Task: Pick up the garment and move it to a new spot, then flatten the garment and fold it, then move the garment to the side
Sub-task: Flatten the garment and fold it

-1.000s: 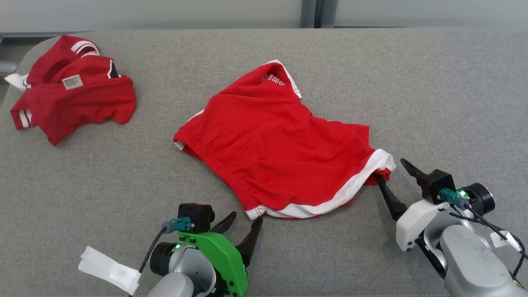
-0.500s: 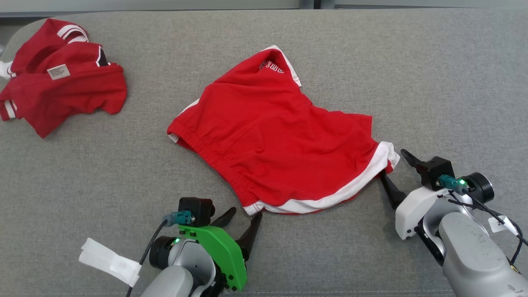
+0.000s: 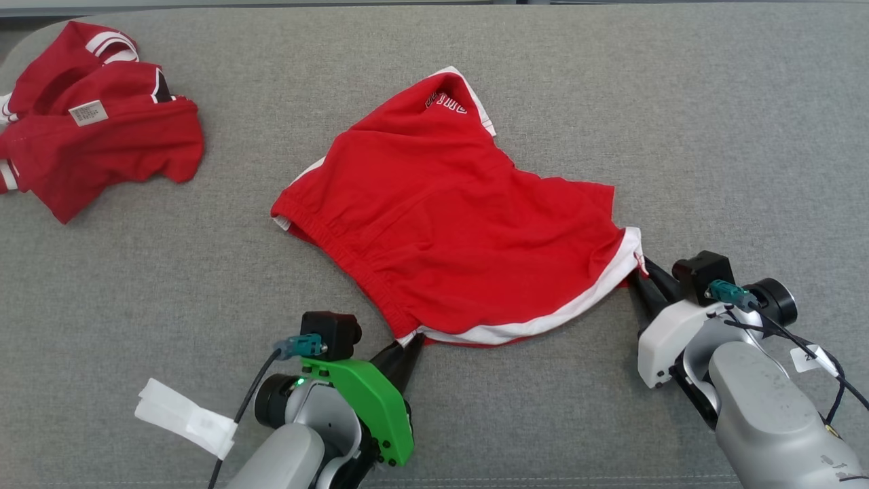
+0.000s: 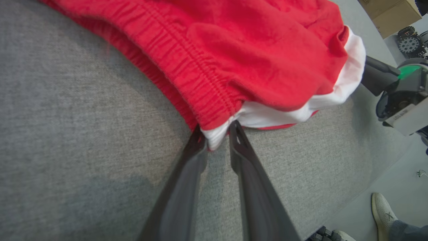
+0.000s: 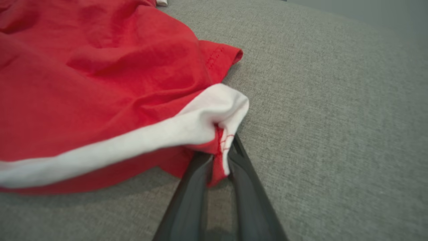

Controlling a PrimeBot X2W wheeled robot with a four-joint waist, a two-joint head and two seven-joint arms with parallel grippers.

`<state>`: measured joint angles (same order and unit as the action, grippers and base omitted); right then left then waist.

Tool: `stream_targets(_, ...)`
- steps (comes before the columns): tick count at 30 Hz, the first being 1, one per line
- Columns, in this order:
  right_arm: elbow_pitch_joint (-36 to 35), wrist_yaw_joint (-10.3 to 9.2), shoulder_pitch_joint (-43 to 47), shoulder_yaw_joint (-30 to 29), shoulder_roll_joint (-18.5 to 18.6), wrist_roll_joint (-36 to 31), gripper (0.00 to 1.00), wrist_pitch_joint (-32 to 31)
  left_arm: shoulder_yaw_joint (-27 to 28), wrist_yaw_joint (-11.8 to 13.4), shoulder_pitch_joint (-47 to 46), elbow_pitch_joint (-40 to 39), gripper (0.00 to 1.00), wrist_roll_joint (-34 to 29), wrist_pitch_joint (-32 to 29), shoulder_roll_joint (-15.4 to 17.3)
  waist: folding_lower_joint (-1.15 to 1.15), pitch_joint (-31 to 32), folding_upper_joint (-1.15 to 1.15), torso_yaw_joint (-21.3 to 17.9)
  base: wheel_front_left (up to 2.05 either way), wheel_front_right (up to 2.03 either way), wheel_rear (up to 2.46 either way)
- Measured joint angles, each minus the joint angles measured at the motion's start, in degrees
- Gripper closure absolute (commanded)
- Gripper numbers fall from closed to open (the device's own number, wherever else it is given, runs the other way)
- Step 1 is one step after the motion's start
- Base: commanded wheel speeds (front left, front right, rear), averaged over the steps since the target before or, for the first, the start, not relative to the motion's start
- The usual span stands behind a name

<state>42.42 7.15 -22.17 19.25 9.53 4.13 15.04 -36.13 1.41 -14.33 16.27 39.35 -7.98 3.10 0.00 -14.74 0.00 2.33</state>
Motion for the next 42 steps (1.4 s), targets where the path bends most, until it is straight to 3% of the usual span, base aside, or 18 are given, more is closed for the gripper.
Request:
stream_targets(1, 0.3, 0.01, -0.2, 0.2, -0.1, 0.0, 1.00, 0.0, 0.0, -0.2, -0.1, 0.0, 1.00, 0.3, 0.1, 0.0, 0.00, 0.0, 0.00, -0.1, 0.00, 0.00, 0.00)
stream_targets(9, 0.8, 0.41, -1.3, 1.6, 1.4, 1.5, 1.00, 0.0, 3.5, -0.5, -1.0, -0.4, 1.00, 3.0, 3.2, -0.2, 0.00, -0.1, 0.00, -0.7, 0.00, 0.00, 0.00)
stream_targets(13, -1.9, 0.40, -2.7, 3.2, 5.1, -0.3, 1.00, 0.0, 5.2, -0.5, -2.5, -2.0, 1.00, 3.9, 4.4, -0.2, 0.00, 0.0, 0.00, -1.1, 0.00, 0.00, 0.00)
stream_targets(19, -9.0, 0.38, -4.7, 10.4, 11.8, -7.9, 1.00, 0.0, 5.2, -1.0, -2.7, -2.8, 1.00, 5.5, 4.8, -0.3, 0.00, 0.0, 0.00, -2.5, 0.00, 0.00, 0.00)
stream_targets(23, -12.2, 0.40, -3.7, 15.9, 16.3, -12.3, 0.99, 0.0, 4.3, -1.5, -2.7, -2.6, 1.00, 6.1, 4.5, -0.3, 0.00, -0.1, 0.00, -3.4, 0.00, 0.00, 0.00)
stream_targets(26, -12.9, 0.38, -0.7, 17.3, 17.7, -12.4, 0.96, 0.0, 3.6, -1.5, -2.3, -1.6, 1.00, 6.1, 3.9, -0.3, 0.00, -0.1, 0.00, -3.9, 0.00, 0.00, 0.00)
stream_targets(28, -12.8, 0.40, 1.5, 18.0, 17.7, -12.4, 0.83, 0.0, 3.3, -1.5, -1.7, -0.8, 1.00, 6.2, 3.9, -0.3, 0.00, -0.2, 0.00, -4.3, 0.00, 0.00, 0.00)
stream_targets(31, -12.5, 0.38, 3.5, 17.7, 17.6, -11.3, 0.79, 0.0, 3.0, -1.5, -0.8, 0.3, 1.00, 6.2, 3.5, -0.2, 0.00, -0.3, 0.00, -5.0, 0.00, 0.00, 0.00)
stream_targets(33, -12.4, 0.38, 4.2, 16.5, 17.5, -10.4, 0.51, 0.0, 3.0, -1.5, -0.8, 0.6, 1.00, 6.2, 3.5, -0.2, 0.00, -0.3, 0.00, -5.3, 0.00, 0.00, 0.00)
stream_targets(34, -12.4, 0.38, 4.6, 16.2, 17.5, -9.9, 0.20, 0.0, 3.1, -1.5, -0.8, 0.8, 1.00, 6.2, 3.5, -0.2, 0.00, -0.3, 0.00, -5.4, 0.00, 0.00, 0.00)
stream_targets(35, -12.4, 0.38, 4.9, 16.1, 17.5, -9.5, 0.02, 0.0, 3.3, -1.5, -0.8, 1.1, 1.00, 6.2, 3.5, 0.0, 0.00, -0.3, 0.00, -5.4, 0.00, 0.00, 0.00)
stream_targets(42, -12.8, -0.74, 5.4, 14.4, 17.5, -7.8, 0.00, 0.0, 5.6, -1.3, -0.9, 1.4, 1.00, 6.0, 3.6, 2.2, 0.00, -0.1, 0.00, -5.9, 0.00, 0.00, 0.00)
